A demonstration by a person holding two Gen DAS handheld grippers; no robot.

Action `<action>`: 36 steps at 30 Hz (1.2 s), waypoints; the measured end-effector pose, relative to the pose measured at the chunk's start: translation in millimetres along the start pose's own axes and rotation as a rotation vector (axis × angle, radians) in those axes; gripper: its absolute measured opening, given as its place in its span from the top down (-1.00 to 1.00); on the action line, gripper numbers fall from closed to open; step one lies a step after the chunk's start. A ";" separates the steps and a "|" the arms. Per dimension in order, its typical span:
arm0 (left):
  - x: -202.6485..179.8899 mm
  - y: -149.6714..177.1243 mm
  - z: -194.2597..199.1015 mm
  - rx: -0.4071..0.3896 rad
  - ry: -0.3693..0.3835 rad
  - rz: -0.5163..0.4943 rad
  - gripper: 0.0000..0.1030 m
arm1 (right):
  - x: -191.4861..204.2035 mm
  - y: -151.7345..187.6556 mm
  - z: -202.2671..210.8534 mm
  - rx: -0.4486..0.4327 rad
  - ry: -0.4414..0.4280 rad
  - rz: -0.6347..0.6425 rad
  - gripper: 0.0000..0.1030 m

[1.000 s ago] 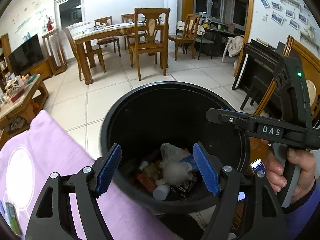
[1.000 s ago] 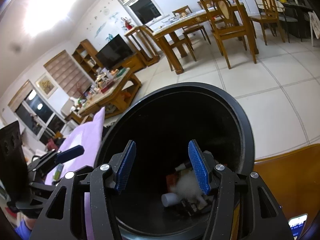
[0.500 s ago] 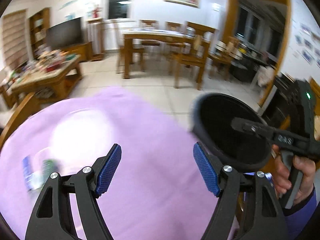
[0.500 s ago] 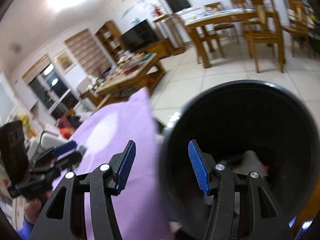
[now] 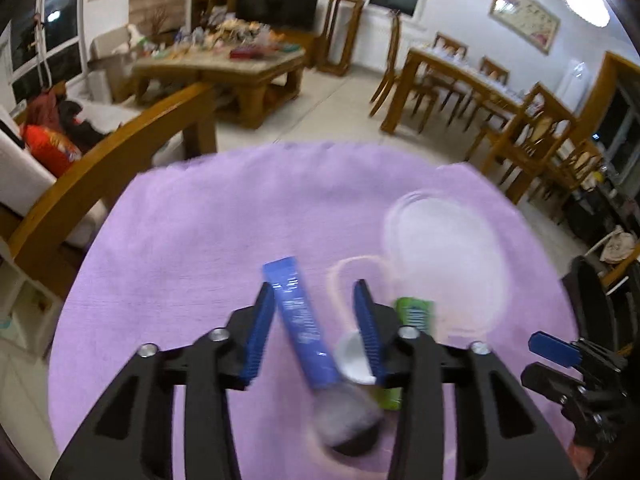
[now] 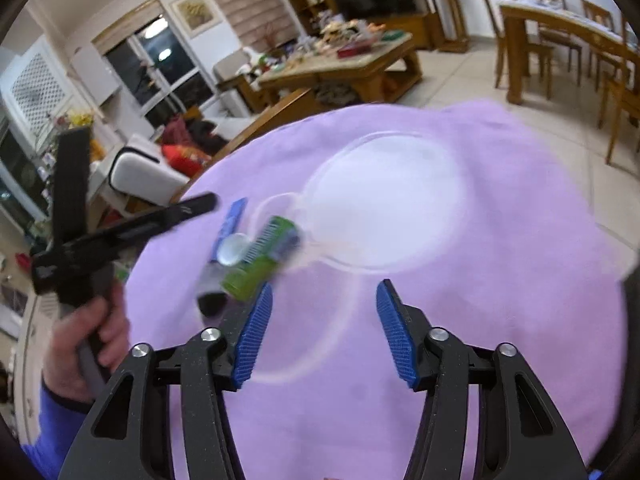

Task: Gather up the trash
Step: 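Grasp the blue probiotics stick with left gripper while right gripper grasps green gum box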

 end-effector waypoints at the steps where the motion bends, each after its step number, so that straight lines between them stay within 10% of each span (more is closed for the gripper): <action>1: 3.3 1.5 -4.1 0.015 0.004 -0.002 0.37 | 2.5 1.5 -6.7 0.006 0.003 0.000 0.05; 8: 6.0 20.6 -19.1 0.077 0.046 -0.021 0.59 | 34.7 -7.9 -60.4 0.080 0.059 0.016 0.33; 19: 9.6 23.1 -13.8 0.068 -0.056 -0.093 0.71 | 46.5 -17.2 -88.6 0.075 0.126 0.057 0.33; 36: 17.7 37.2 -5.3 0.096 -0.002 -0.076 0.64 | 57.6 -31.7 -114.4 0.121 0.178 0.100 0.31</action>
Point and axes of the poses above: each gripper's, at about its wrist camera, not at the fingertips, and z roughly against the way its jaws point, x to its left, y to its underside, the point moved 7 cm from there along -z, roughly the way its jaws point, and after that the axes turned 14 degrees about -z, right-handed, at the moved point
